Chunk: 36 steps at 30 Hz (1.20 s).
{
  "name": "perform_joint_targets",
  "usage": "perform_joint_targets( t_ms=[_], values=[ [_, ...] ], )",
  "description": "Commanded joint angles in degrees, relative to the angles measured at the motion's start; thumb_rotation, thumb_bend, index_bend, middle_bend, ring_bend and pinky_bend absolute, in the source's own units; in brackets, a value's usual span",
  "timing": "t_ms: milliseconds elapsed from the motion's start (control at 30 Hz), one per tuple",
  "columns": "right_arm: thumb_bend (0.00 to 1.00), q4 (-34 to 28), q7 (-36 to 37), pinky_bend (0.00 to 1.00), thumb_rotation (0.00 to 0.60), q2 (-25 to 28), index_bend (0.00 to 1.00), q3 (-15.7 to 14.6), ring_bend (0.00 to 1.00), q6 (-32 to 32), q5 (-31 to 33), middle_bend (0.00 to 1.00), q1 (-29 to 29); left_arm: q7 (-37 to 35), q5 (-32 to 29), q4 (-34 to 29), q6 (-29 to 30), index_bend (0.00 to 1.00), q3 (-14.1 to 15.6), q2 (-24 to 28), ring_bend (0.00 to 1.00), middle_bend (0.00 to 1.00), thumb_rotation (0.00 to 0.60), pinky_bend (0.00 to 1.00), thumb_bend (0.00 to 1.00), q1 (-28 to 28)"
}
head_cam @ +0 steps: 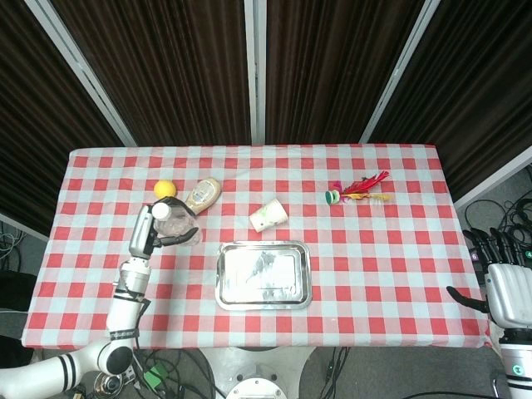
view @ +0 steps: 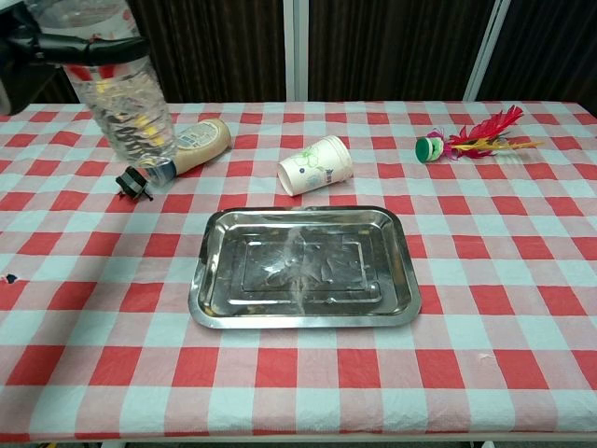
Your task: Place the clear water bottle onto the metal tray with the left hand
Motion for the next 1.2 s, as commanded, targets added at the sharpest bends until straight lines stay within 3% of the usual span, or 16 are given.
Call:
perform_joint_targets(
  t_ms=[33,133,300,500,700,833,933,1200],
  values=[
    [0.04,-0.18,-0.31,0.04,0.600,-0.02,0.14,-0.18,0.00,0.58,-0.79,0.12,-0.20,1.88,-1.13,-0.36,-2.55,0.64,0.41,-5.47,0.54,0.68,0.600,0.57,0.22,-3.53],
    [0.04,0.03,-0.13,0.04,0.600,-0.18,0.14,-0.12,0.00,0.60,-0.53,0.12,-0.24,2.16,-1.81,0.66,-3.02,0.64,0.95,-6.16,0.54,0.68,0.600,0.57,0.22,-3.64],
    [0.04,0.16,-0.34,0.04,0.600,-0.30,0.14,-0.08,0.00,0.26,-0.38,0.12,-0.03,1.47,-5.11,2.08,-2.08,0.64,-4.27,1.61,0.54,0.68,0.600,0.57,0.23,-1.54],
    [0.04,0.46,-1.86,0.04,0.600,-1.19,0.14,-0.75,0.00,-2.02,0.14,0.12,0.81,1.58,-2.74,-0.31,-4.16,0.64,-0.38,0.27,0.54,0.67,0.600,0.57,0.23,-2.36],
    [0.04,0.63,-1.42,0.04,0.600,-1.11,0.14,-0.15,0.00,-0.34,0.17,0.13,0.32,1.22,-3.78,0.30,-2.72,0.64,-2.34,2.57,0.54,0.67,0.600,0.57,0.23,-1.70],
    [0.04,0.87,-1.81,0.04,0.600,-1.38,0.14,-0.45,0.00,-1.86,0.73,0.13,0.85,1.59,-1.81,-1.64,-4.31,0.64,-0.26,0.34,0.54,0.67,0.600,0.57,0.23,-3.46],
    [0.04,0.76,-1.92,0.04,0.600,-1.35,0.14,-0.55,0.00,-1.96,0.58,0.13,0.89,1.99,-1.40,-0.89,-3.72,0.64,-0.39,-1.12,0.54,0.67,0.600,0.57,0.23,-4.23],
    [0.04,0.95,-1.37,0.04,0.600,-1.18,0.14,-0.25,0.00,-1.38,0.78,0.13,0.71,1.30,-3.76,-0.59,-2.37,0.64,-1.44,3.49,0.54,0.67,0.600,0.57,0.23,-1.50]
  ],
)
